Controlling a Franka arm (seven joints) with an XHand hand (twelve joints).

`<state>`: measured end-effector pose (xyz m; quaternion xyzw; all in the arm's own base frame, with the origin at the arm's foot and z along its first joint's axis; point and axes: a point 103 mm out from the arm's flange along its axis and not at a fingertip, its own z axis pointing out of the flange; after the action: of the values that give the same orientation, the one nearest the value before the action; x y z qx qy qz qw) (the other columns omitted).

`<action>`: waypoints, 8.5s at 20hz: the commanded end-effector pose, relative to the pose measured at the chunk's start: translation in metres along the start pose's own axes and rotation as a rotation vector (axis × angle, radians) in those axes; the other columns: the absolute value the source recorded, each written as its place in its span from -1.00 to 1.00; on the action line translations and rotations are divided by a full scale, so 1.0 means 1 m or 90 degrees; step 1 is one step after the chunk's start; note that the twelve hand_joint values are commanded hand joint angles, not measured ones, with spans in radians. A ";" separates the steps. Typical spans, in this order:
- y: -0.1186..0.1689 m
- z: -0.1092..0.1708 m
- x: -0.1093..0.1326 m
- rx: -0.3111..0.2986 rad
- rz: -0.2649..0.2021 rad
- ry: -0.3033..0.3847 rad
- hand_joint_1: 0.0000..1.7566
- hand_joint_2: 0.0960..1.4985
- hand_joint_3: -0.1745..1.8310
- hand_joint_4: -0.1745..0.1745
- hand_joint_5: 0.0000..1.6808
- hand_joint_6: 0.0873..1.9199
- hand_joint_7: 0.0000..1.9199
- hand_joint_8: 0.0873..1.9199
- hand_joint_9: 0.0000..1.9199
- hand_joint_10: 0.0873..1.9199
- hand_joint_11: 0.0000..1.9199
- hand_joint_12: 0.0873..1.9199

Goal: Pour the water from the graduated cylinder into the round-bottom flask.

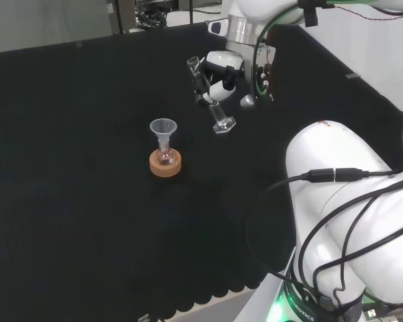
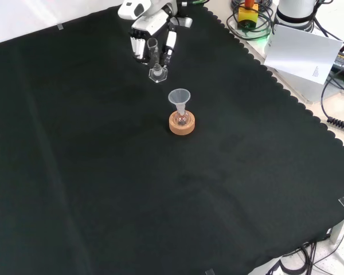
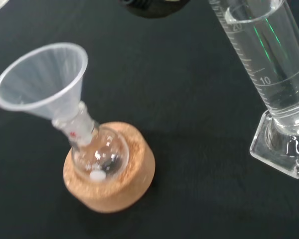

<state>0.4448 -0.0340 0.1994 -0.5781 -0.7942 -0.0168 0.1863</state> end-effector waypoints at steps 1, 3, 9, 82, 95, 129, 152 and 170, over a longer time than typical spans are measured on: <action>-0.020 0.001 0.024 0.067 0.009 -0.056 0.41 0.53 -0.83 -1.00 0.02 0.17 -0.07 0.18 0.49 -1.00 0.19 -0.19; -0.024 0.002 0.031 0.098 0.013 -0.079 0.41 0.53 -0.83 -1.00 0.03 0.17 -0.07 0.17 0.49 -1.00 0.19 -0.19; -0.029 0.008 0.037 0.180 0.026 -0.125 0.41 0.52 -0.83 -1.00 0.04 0.16 -0.06 0.16 0.50 -1.00 0.20 -0.19; -0.003 0.017 0.068 0.642 0.181 -0.251 0.42 0.50 -0.83 -1.00 0.07 0.11 -0.01 0.10 0.55 -1.00 0.25 -0.25; -0.002 0.010 0.078 0.654 0.191 -0.283 0.42 0.50 -0.83 -1.00 0.07 0.11 -0.01 0.10 0.55 -1.00 0.26 -0.25; -0.002 0.000 0.083 0.703 0.223 -0.339 0.42 0.49 -0.83 -1.00 0.08 0.10 -0.01 0.09 0.56 -1.00 0.27 -0.25; -0.002 -0.002 0.086 0.702 0.214 -0.348 0.43 0.49 -0.83 -1.00 0.09 0.09 0.00 0.08 0.56 -1.00 0.28 -0.26; 0.003 -0.004 0.101 0.611 0.156 -0.332 0.43 0.49 -0.83 -1.00 0.09 0.09 0.00 0.08 0.56 -1.00 0.28 -0.27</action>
<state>0.4223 0.0651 0.2339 -0.4985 -0.6390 0.5371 0.2340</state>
